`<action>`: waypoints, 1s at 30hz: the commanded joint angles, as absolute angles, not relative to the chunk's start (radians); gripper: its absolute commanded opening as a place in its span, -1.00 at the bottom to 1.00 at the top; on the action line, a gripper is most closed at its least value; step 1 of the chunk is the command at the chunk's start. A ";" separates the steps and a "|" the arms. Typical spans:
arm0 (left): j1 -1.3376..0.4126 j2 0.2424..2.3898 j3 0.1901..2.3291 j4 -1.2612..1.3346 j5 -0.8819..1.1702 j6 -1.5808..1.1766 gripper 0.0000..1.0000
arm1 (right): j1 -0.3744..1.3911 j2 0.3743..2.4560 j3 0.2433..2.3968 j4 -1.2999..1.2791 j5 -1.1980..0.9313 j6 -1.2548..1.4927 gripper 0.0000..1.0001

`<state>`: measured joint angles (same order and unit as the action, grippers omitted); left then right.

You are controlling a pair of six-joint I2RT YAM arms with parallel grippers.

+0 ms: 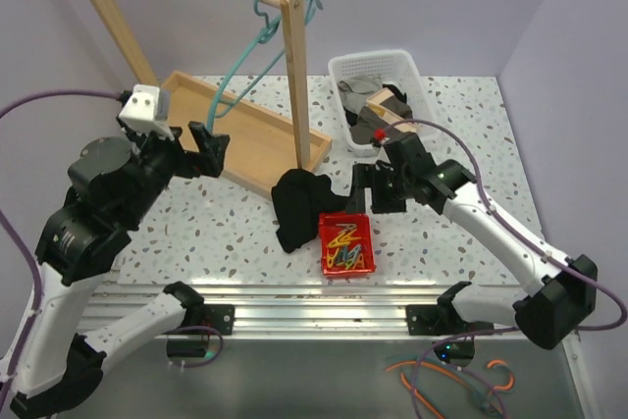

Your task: Remove the underwear clipped to the hanger

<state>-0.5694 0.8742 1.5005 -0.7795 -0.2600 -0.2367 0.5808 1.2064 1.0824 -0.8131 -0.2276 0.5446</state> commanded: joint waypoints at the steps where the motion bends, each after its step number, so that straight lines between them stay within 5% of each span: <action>1: -0.563 0.789 1.424 -0.758 -0.308 -0.348 1.00 | 0.650 1.297 1.204 -0.687 -0.192 0.417 0.58; 7: -0.563 0.654 1.330 -0.807 -0.350 -0.439 1.00 | 0.799 1.548 1.341 -0.629 0.040 0.322 0.60; 19: -0.563 0.549 1.309 -0.890 -0.396 -0.472 1.00 | 0.773 1.646 1.171 -0.266 0.144 0.157 0.71; 30: -0.563 0.545 1.298 -0.913 -0.411 -0.457 1.00 | 0.558 1.879 1.261 -0.279 -0.601 0.193 0.43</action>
